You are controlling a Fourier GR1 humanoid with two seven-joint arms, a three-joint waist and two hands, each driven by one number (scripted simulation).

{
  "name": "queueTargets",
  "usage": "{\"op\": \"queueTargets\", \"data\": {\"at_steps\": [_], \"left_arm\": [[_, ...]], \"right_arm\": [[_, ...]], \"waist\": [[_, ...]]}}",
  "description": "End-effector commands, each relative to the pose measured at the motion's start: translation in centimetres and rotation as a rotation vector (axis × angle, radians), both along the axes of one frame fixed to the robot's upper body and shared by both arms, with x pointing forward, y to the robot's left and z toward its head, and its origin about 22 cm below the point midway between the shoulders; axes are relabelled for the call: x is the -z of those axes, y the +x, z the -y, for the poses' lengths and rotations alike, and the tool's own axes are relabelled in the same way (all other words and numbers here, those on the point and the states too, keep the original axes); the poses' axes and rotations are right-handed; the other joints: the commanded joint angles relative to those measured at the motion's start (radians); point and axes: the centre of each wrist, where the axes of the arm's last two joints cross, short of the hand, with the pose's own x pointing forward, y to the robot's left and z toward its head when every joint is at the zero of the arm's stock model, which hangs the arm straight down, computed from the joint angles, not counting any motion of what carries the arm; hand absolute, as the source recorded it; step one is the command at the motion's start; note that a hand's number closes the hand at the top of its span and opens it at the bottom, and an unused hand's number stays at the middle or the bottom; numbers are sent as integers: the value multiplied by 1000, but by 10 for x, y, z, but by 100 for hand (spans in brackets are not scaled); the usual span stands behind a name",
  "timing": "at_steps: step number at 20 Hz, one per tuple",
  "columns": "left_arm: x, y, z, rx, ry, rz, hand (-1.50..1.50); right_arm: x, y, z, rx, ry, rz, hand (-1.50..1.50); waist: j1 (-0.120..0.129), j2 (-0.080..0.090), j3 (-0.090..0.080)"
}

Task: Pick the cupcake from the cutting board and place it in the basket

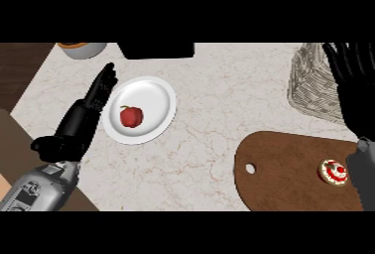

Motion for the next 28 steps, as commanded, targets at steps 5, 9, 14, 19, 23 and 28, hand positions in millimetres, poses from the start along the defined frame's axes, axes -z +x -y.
{"op": "queueTargets", "data": {"at_steps": [5,9,14,19,23,28], "left_arm": [[91,-36,-44,-250,-46,-546,0],[103,-36,-46,-263,-61,-731,0],[104,-51,-56,-300,-66,-784,0],[89,-46,-55,-307,-66,-791,0],[91,-56,-61,-337,-64,-806,0],[91,-71,-67,-365,-70,-812,0]], "right_arm": [[-11,0,21,-62,31,11,150],[15,-13,-14,-321,-107,-24,150],[20,-32,-21,-157,-329,-55,-150],[-19,-29,23,112,-776,-88,-150],[-67,-35,43,236,-1009,-116,-150],[-121,-49,49,229,-1229,-193,-150]], "waist": [[16,53,-69],[30,54,-68],[6,30,-75],[-17,24,-81],[-34,22,-81],[-39,16,-79]]}}
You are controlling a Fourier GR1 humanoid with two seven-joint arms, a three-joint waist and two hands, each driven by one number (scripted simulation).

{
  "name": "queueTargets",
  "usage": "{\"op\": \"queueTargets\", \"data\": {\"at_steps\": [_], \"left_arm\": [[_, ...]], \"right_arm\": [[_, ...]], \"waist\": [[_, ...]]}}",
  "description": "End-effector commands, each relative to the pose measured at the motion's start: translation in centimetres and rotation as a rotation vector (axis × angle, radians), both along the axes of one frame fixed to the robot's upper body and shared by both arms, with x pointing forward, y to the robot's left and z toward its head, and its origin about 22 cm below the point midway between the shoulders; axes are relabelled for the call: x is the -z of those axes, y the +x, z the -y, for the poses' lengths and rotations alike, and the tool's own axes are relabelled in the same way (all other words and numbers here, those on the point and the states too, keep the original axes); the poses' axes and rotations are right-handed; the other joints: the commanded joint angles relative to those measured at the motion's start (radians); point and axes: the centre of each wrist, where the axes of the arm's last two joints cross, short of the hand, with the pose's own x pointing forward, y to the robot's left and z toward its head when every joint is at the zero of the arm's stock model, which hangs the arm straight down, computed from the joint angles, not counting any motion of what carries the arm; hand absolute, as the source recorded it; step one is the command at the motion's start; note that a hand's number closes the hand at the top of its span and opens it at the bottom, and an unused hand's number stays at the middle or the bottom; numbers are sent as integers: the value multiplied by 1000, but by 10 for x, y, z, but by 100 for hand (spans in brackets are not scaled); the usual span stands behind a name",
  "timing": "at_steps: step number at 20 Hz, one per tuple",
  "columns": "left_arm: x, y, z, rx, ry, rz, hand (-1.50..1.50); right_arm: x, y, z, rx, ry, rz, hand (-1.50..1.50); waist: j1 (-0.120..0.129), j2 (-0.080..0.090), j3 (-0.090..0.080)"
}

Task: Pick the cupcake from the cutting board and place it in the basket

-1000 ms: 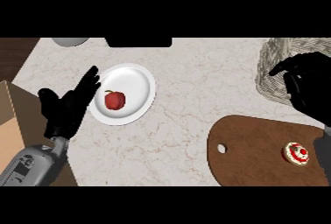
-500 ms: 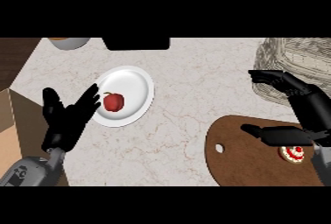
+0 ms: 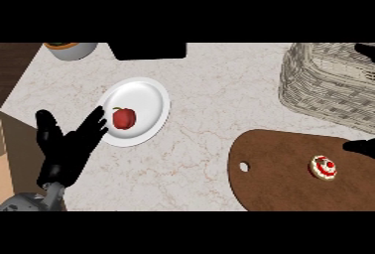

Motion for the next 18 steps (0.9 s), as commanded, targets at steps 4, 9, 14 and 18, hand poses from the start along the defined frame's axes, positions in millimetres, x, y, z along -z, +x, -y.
{"op": "queueTargets", "data": {"at_steps": [4,9,14,18], "left_arm": [[59,-39,-25,-83,109,-166,0],[53,-43,-28,-108,101,-146,0],[55,-65,-38,-103,106,-157,0],[59,-69,-44,-92,125,-147,0]], "right_arm": [[-63,-18,4,10,-278,-178,-150],[-88,-24,13,-17,-396,-373,-150],[-114,-30,20,-18,-439,-453,-150],[-125,-33,22,-38,-409,-458,-150]], "waist": [[-8,25,-46],[-19,28,-43],[-14,24,-41],[-17,31,-40]]}}
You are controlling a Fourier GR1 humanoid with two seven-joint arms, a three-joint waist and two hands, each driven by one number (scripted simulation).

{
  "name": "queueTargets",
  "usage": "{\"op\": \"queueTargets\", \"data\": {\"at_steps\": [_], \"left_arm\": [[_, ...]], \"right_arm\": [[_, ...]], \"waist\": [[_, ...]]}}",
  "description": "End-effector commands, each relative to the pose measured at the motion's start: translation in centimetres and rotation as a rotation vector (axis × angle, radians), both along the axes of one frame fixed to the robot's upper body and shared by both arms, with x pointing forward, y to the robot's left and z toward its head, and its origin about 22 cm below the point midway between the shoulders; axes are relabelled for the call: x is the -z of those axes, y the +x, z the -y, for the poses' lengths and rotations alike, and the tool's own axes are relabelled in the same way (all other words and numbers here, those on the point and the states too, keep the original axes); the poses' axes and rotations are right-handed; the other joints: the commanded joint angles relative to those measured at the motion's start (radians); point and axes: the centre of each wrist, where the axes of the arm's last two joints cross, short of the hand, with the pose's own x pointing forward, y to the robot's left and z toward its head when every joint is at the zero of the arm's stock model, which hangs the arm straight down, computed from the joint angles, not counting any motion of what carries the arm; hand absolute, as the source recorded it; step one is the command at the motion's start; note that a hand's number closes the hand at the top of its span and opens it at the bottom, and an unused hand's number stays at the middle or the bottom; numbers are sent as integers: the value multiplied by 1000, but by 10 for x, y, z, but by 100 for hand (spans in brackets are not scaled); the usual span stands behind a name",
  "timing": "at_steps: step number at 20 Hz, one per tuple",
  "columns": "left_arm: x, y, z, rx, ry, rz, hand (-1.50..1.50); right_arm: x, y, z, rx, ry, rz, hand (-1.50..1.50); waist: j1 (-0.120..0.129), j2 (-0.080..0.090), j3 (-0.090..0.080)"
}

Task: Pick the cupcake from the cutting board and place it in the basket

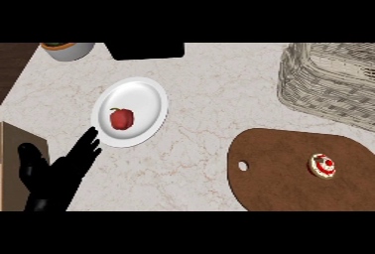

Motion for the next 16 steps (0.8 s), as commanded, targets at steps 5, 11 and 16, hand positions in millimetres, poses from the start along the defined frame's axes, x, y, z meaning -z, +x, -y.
{"op": "queueTargets", "data": {"at_steps": [5,11,16], "left_arm": [[53,-22,-19,-84,130,-109,0],[54,-31,-29,-86,129,-117,0],[54,-25,-24,-81,120,-114,0]], "right_arm": [[-3,-5,-1,-17,54,-29,-150],[25,-5,-3,-14,95,-32,-150],[52,-10,-15,-8,108,-20,-150]], "waist": [[-5,28,-42],[5,30,-42],[3,34,-41]]}}
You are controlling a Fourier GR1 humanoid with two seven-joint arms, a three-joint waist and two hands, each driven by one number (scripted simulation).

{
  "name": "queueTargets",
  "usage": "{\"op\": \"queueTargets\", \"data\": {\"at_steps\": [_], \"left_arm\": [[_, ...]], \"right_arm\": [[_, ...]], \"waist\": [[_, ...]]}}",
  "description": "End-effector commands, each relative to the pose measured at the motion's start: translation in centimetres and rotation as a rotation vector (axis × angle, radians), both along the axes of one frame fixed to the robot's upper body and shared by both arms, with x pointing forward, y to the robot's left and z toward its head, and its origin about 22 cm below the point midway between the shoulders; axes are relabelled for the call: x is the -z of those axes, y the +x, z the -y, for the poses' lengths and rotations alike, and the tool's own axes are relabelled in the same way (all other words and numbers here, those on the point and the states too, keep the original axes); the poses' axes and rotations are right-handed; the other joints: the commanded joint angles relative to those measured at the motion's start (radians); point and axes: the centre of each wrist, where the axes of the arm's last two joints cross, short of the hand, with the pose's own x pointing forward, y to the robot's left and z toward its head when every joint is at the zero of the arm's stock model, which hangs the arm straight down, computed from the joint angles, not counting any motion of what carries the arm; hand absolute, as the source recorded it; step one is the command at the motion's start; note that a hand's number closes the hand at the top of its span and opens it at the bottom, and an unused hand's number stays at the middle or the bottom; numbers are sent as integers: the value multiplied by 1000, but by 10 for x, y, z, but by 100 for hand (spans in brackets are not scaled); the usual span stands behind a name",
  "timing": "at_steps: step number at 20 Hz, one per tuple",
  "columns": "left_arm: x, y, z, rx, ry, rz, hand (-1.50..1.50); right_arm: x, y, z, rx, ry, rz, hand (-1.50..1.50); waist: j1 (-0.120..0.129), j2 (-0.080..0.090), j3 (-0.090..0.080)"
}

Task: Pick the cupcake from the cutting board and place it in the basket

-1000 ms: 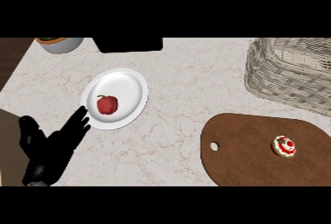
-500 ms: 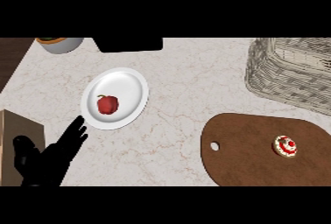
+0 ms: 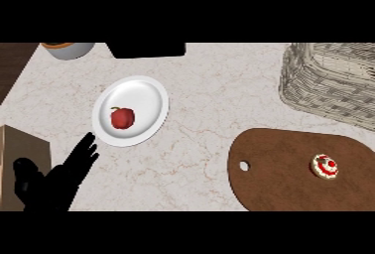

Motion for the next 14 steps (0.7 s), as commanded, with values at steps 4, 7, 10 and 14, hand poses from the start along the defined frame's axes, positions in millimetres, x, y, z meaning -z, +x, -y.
{"op": "queueTargets", "data": {"at_steps": [4,7,10,14], "left_arm": [[54,-15,-24,-79,90,-136,0],[50,-18,-27,-80,93,-147,0],[48,-10,-26,-98,70,-144,0],[52,-15,-32,-85,93,-151,0]], "right_arm": [[37,-2,-8,28,-51,-30,-150],[58,-3,-6,35,-55,-55,-150],[67,-5,-11,27,-34,-41,-150],[87,-5,-9,24,-30,-44,-150]], "waist": [[12,29,-47],[8,27,-45],[2,26,-46],[1,28,-46]]}}
